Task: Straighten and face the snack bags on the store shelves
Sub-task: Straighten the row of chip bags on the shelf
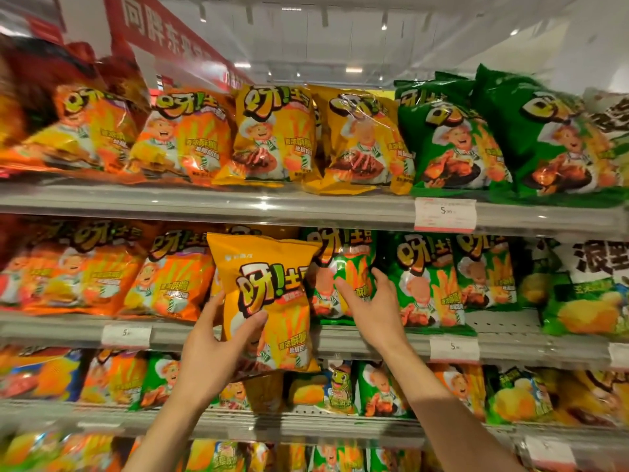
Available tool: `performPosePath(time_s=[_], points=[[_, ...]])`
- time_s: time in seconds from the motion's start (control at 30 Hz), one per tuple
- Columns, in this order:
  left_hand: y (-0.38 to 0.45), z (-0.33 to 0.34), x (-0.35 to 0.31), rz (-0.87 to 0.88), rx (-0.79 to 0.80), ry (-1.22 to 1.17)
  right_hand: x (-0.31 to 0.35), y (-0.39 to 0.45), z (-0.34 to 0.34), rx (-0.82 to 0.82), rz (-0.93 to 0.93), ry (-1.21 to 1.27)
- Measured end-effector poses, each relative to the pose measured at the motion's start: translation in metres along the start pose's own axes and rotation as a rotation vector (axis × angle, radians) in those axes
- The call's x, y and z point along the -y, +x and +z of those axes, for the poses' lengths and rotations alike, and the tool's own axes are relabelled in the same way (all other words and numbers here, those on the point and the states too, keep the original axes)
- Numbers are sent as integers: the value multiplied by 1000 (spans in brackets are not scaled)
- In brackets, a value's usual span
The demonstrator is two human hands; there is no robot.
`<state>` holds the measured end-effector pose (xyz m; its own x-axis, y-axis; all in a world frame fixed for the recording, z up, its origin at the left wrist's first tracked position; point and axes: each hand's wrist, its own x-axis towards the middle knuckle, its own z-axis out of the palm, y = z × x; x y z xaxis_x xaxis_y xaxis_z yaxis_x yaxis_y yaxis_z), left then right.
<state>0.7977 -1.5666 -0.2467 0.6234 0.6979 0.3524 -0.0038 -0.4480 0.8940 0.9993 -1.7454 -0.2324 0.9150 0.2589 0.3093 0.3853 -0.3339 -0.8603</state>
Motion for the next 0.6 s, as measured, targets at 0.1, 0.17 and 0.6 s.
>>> performPosePath(time_s=[0.1, 0.17, 0.6], points=[[1, -3, -2, -1, -12, -33, 7, 0, -8, -3, -32, -21], [1, -4, -3, -2, -14, -41, 9, -1, -17, 7, -53, -67], [5, 31, -16, 45, -15, -37, -20, -16, -122, 57, -44, -145]])
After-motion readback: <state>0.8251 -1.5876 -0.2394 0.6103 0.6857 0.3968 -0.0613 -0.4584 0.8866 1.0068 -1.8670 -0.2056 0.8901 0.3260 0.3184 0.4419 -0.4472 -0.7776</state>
